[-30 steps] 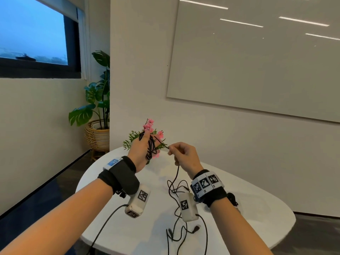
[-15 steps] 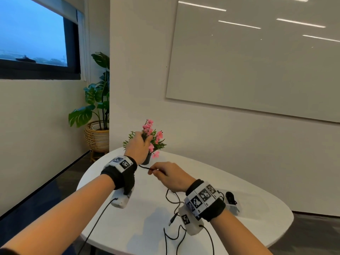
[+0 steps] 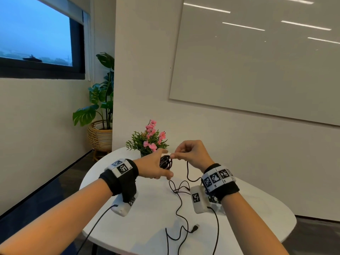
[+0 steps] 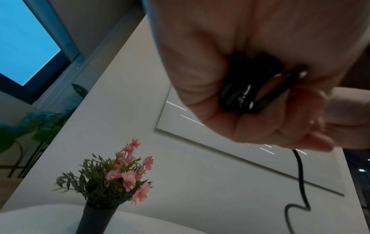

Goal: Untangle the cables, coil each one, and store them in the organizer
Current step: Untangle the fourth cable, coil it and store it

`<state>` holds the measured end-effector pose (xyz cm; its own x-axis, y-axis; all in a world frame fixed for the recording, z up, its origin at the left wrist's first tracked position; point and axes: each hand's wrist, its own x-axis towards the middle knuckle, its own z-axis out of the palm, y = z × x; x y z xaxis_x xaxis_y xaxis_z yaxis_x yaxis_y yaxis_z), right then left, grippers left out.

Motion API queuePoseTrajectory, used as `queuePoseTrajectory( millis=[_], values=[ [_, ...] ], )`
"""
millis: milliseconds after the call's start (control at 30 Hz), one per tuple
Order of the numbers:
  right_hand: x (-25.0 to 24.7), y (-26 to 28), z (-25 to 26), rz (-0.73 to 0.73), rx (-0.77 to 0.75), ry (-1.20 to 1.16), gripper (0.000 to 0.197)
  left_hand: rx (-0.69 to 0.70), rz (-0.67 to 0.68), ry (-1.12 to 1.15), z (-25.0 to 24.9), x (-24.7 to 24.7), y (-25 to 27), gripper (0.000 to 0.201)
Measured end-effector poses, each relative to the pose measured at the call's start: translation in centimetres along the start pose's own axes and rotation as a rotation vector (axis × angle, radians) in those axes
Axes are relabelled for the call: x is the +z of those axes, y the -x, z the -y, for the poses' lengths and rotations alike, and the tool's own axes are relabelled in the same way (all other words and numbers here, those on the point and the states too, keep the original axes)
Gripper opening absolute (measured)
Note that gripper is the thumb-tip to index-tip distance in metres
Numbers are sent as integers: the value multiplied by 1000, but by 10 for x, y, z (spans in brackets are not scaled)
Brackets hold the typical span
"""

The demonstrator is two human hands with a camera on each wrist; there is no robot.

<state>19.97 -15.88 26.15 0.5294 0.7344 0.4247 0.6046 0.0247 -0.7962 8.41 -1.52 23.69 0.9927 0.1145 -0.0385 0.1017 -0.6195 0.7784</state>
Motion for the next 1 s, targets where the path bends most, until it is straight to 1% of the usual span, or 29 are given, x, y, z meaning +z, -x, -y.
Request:
queuePoseTrajectory(
  millis=[33,100,167,233,300,367,400,467,567,667,733,800,867,900,933,967,1000],
  values=[
    [0,0,-2,0,8,-36,16,23,31,71,-1,1,0,56],
    [0,1,-8,-7,33,-111,13,85,20,153,-1,-1,-1,33],
    [1,1,-15,-14,88,-210,10,135,-49,260,-3,-1,0,30],
    [5,4,-22,-23,158,-318,8,154,-128,442,-3,0,-1,22],
    [12,8,-26,-31,206,-374,9,149,-198,545,-1,3,-4,20],
    [21,11,-28,-26,238,-376,10,98,-251,624,5,10,-8,20],
    [25,12,-30,-24,251,-360,11,73,-261,685,8,14,-10,24],
    [33,13,-35,-29,283,-293,14,56,-280,836,14,20,-16,30],
    [45,16,-47,-43,312,-97,17,83,-349,1038,16,20,-20,28],
    [56,24,-56,-35,237,62,30,121,-381,1049,13,18,-21,36],
    [61,27,-55,-17,175,139,33,128,-424,1068,12,17,-23,33],
    [64,30,-52,65,147,195,33,101,-520,1149,9,14,-25,24],
    [66,36,-48,173,144,243,34,72,-683,1186,11,7,-27,20],
    [67,38,-46,212,138,272,35,57,-763,1145,13,3,-29,22],
    [66,40,-45,235,124,304,35,40,-833,1057,17,-2,-31,26],
    [65,40,-43,245,102,335,33,26,-879,927,19,-5,-31,32],
    [64,41,-40,252,73,374,31,12,-903,745,24,-8,-32,40]
  ],
)
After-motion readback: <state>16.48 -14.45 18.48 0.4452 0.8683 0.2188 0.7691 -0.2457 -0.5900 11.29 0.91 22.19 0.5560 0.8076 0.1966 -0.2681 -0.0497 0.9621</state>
